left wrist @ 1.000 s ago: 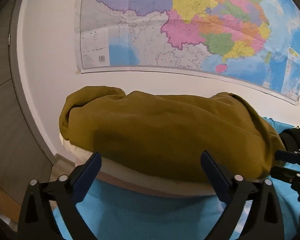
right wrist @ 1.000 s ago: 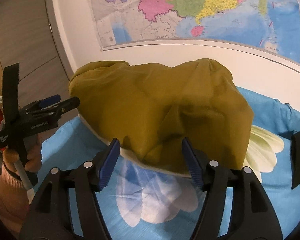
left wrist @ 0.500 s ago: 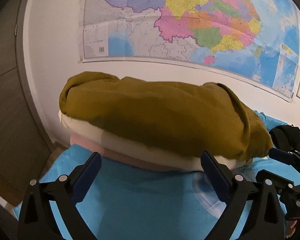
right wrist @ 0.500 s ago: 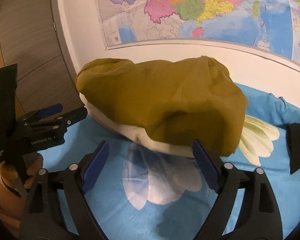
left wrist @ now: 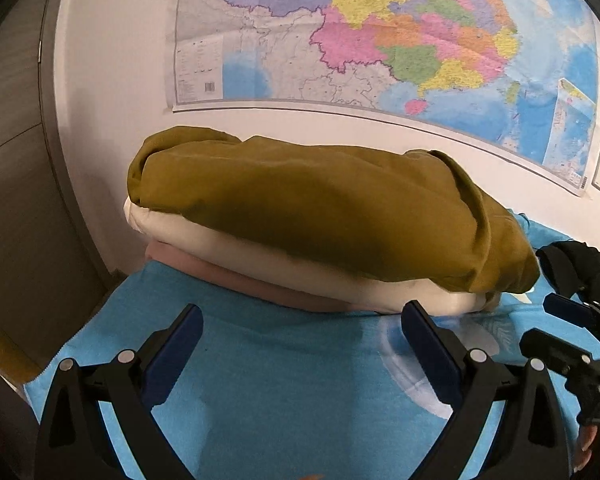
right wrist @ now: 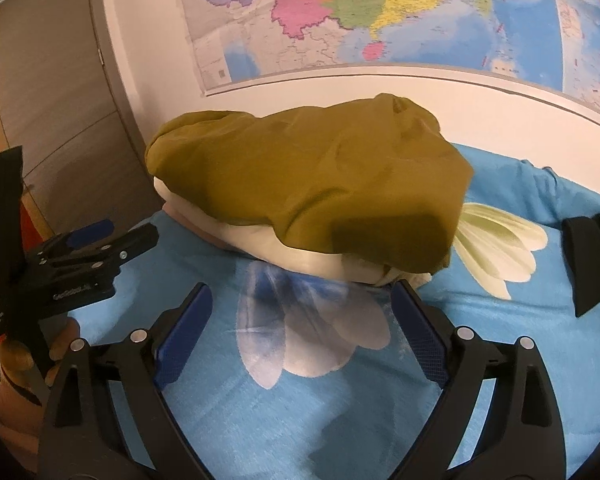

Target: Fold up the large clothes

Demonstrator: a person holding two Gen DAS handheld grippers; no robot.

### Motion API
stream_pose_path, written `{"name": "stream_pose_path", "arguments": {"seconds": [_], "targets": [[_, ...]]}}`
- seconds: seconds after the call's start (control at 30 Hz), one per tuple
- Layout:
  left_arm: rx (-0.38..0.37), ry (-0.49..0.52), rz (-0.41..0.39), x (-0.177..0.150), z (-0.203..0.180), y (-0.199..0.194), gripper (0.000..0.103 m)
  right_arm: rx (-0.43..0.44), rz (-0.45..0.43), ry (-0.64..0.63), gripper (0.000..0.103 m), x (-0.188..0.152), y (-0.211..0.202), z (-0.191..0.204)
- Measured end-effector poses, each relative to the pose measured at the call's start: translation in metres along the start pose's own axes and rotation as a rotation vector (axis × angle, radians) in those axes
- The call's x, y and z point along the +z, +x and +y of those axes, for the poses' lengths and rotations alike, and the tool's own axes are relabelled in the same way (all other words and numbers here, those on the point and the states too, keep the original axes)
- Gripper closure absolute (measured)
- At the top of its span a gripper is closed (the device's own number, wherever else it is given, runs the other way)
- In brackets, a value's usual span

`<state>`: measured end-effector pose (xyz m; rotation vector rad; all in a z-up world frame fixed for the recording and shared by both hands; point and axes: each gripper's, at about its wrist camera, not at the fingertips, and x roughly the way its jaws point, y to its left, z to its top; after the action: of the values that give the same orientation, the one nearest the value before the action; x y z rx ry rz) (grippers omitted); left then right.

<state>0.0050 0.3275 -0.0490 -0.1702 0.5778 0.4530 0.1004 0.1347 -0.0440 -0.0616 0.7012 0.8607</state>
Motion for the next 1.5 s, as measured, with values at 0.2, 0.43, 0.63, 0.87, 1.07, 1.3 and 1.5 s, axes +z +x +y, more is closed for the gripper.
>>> {"name": "stream_pose_path", "arguments": {"seconds": [0.2,0.43,0.63,0.87,1.07,1.3,1.5], "targets": [[-0.03,0.011,-0.015,0.0,-0.007,-0.005,0.007,0.002,-0.003,0.023,0.013,-0.001,-0.004,-0.005],[-0.027,0.038,-0.064,0.0,-0.017,-0.012,0.007,0.013,-0.021,0.017,0.013,0.0,-0.006,-0.002],[-0.004,0.084,-0.111,0.0,-0.027,-0.021,0.007,0.021,-0.038,0.004,0.013,0.0,-0.01,0.001],[-0.009,0.081,-0.089,-0.003,-0.03,-0.023,0.007,0.04,-0.032,0.027,0.013,-0.002,-0.016,-0.002],[-0.006,0.065,-0.084,-0.007,-0.027,-0.025,0.007,0.061,-0.024,0.068,0.012,-0.006,-0.02,-0.011],[0.0,0.066,-0.077,-0.011,-0.03,-0.027,0.007,0.07,-0.029,0.088,0.012,-0.008,-0.024,-0.017],[-0.005,0.045,-0.055,-0.012,-0.024,-0.023,0.007,0.078,-0.028,0.092,0.012,-0.006,-0.023,-0.017]]}}
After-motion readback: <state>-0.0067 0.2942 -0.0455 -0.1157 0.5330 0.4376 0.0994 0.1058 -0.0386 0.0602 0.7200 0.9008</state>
